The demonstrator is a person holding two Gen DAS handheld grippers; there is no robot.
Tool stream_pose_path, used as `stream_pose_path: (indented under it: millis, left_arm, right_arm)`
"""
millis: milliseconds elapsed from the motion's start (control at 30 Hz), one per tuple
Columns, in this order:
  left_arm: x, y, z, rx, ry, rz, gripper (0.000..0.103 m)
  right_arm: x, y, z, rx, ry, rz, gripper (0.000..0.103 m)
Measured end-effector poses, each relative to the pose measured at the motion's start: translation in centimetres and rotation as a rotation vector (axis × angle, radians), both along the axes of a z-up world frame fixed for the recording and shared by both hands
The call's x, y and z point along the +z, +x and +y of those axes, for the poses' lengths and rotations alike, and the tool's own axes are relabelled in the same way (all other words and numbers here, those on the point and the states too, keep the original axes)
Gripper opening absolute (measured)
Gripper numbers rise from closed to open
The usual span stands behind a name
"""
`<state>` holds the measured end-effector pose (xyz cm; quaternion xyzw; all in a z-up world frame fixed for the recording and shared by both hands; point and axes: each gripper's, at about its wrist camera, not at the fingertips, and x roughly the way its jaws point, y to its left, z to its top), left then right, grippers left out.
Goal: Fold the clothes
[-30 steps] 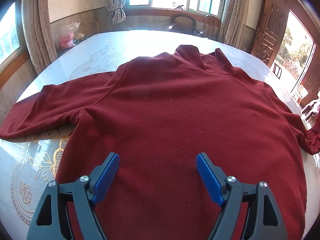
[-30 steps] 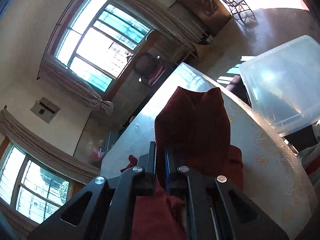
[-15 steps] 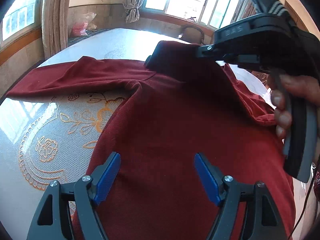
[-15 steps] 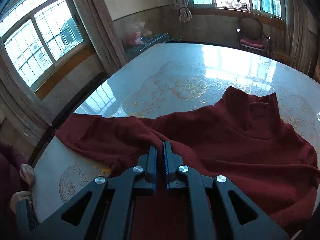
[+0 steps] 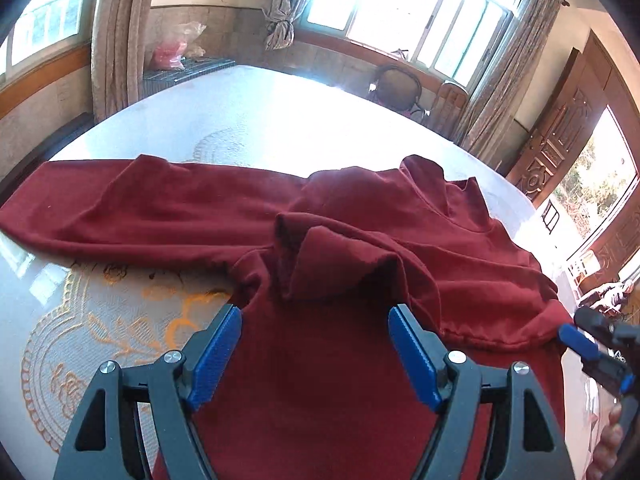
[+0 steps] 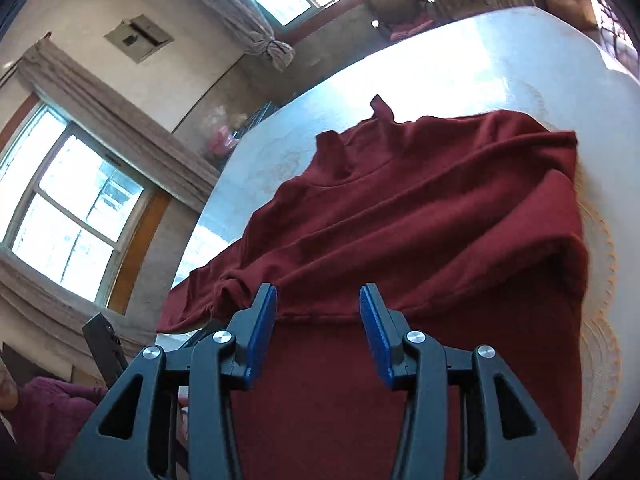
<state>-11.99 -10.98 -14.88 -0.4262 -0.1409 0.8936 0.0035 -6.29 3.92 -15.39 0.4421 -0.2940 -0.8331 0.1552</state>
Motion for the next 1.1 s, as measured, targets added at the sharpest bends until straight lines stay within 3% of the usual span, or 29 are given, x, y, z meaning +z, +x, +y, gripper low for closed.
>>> stream_pose_path:
  millis: [100, 167, 233, 333, 400, 567, 667, 700, 733, 767, 867, 900, 967, 1100]
  left_arm:
    - [0.0, -2.2, 0.7, -0.007, -0.023, 0.001, 0.077]
    - [0.3, -3.0, 1.3, -0.003, -0.094, 0.038, 0.077]
    - [1.1, -3.4, 1.3, 0.067, -0.245, 0.094, 0.077]
    - [2.0, -3.0, -0.4, 0.232, -0.362, 0.103, 0.077]
    - [2.9, -1.8, -1.1, 0.256, -0.288, 0.14, 0.072]
    - [1.2, -2.7, 2.0, 0.146, -0.328, 0.089, 0.073]
    - [0.2, -3.3, 4.0, 0.077, -0.356, 0.056, 0.073]
    - [-0.2, -3.4, 4.7, 0.054, -0.365, 0.045, 0.072]
    - [-0.6, -3.6, 5.3, 0.031, -0.374, 0.034, 0.07]
    - [-0.9, -3.8, 6.0, 0.008, -0.383, 0.023, 0.07]
    - [-1.5, -4.2, 6.8, -0.019, -0.387, -0.001, 0.072]
    - [-1.6, -4.3, 6.4, -0.015, -0.37, -0.01, 0.075]
    - [-1.7, -4.5, 5.9, -0.02, -0.344, -0.019, 0.075]
    - [-1.7, -4.5, 6.0, -0.026, -0.356, -0.016, 0.075]
  right_arm:
    - [-2.0, 0.8, 3.3, -0.064, -0.036, -0.061, 0.047]
    - [-3.3, 1.0, 5.1, -0.108, -0.094, -0.088, 0.047]
    - [-4.5, 0.5, 6.0, -0.14, -0.172, -0.092, 0.047]
    - [-5.4, -0.2, 7.3, -0.209, -0.241, -0.08, 0.047]
    - [-5.8, -0.1, 8.1, -0.273, -0.276, -0.076, 0.047]
    - [-6.3, 0.4, 8.9, -0.396, -0.403, -0.016, 0.047]
    - [-7.8, 0.1, 9.8, -0.522, -0.538, -0.025, 0.047]
    - [-8.2, 0.3, 10.2, -0.565, -0.562, -0.035, 0.046]
    - [-8.6, 0.5, 10.6, -0.602, -0.574, -0.042, 0.038]
    - [-8.5, 1.0, 11.1, -0.63, -0.56, -0.039, 0.019]
    - [-6.3, 3.1, 12.8, -0.637, -0.419, 0.051, 0.007]
    - [-5.9, 3.5, 13.3, -0.628, -0.369, 0.06, 0.006]
    - [-6.9, 3.4, 13.7, -0.62, -0.321, -0.013, 0.005]
    - [-8.4, 3.3, 14.1, -0.568, -0.404, -0.081, 0.006]
